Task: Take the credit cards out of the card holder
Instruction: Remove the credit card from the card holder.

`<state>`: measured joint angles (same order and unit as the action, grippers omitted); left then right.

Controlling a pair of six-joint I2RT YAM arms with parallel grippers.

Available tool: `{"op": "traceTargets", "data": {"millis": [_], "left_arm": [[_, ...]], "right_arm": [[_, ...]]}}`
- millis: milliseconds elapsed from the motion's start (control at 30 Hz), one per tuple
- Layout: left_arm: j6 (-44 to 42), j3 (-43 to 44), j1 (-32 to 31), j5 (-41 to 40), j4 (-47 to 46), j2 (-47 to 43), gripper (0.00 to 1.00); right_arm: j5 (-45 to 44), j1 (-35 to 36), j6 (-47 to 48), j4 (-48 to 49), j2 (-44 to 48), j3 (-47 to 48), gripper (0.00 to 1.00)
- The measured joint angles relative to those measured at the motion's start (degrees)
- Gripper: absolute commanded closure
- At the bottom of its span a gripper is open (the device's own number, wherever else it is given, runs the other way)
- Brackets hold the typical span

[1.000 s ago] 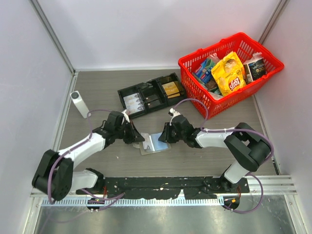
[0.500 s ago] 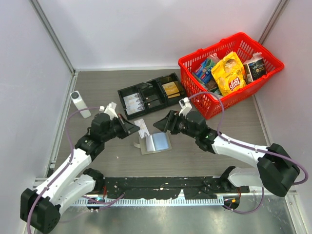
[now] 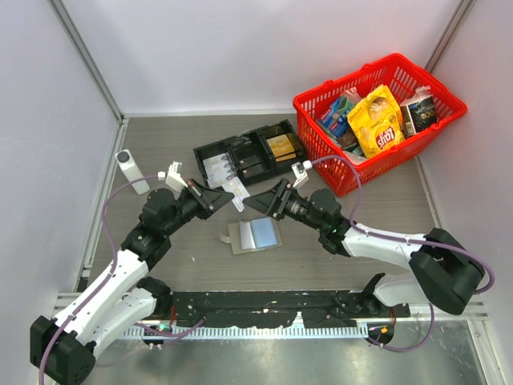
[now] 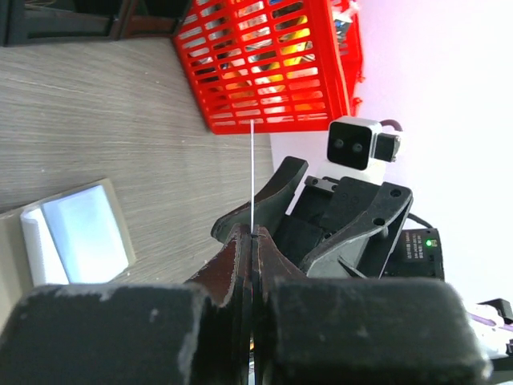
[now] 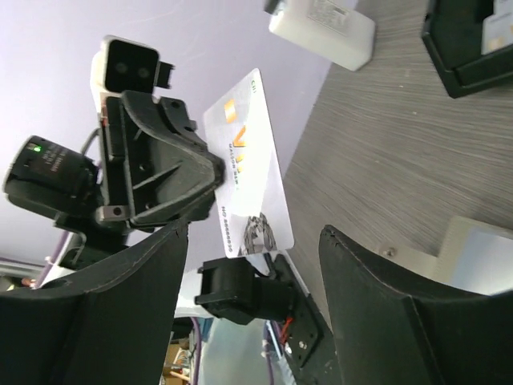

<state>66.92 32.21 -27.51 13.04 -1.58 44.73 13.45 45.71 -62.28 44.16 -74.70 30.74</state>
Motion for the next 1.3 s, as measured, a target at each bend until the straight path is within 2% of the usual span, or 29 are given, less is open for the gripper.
{"op": "traceTargets", "data": {"millis": [33,200,233,267,333,467,600,733,833,1133,1300], "left_arm": [[0.7,-0.4,-0.2,-0.1,-1.1,-0.2,1.00],[2.7,-1.8,-0.5,-0.4,-3.0,-1.0,0.98],[3.0,-1.8,-0.6,-0.4,-3.1,-1.1,0.96],[3.0,-1.8,-0.6,-0.4,-3.4,-1.2,0.92],[3.0,-1.8,-0.6,-0.2,-4.0,-1.5,0.82],[-0.8,-1.4,-0.5,0.5,-1.6,-1.8,0.51],[-8.8,3.9,-0.5,1.8,7.7,-1.8,0.34],[-18.4,12.7,-0.3,2.8,16.6,-1.0,0.29],[-25.7,18.3,-0.2,5.3,20.4,0.5,0.29],[-42.0,26.9,-0.2,18.9,29.8,6.8,0.30],[-48.1,29.7,-0.2,23.5,33.9,8.6,0.31]], "right_arm": [[0.2,0.1,-0.7,1.5,-0.4,0.0,0.35],[0.6,0.4,-2.8,6.1,-2.3,0.0,0.69],[0.6,0.4,-3.1,6.4,-2.4,0.0,0.73],[0.6,0.4,-3.2,6.7,-2.4,0.0,0.88],[0.6,0.4,-3.6,7.0,-2.4,0.0,0.99],[0.9,0.4,-2.7,6.2,-1.0,0.0,0.99],[1.4,-0.6,0.6,-0.9,3.4,0.1,0.99],[3.5,-3.0,6.0,-11.7,7.7,2.4,0.99],[6.1,-4.3,12.5,-21.5,10.0,6.3,0.99],[18.3,-5.1,28.5,-40.0,13.3,16.4,0.99],[23.5,-5.1,35.6,-48.0,14.6,20.9,0.99]]}}
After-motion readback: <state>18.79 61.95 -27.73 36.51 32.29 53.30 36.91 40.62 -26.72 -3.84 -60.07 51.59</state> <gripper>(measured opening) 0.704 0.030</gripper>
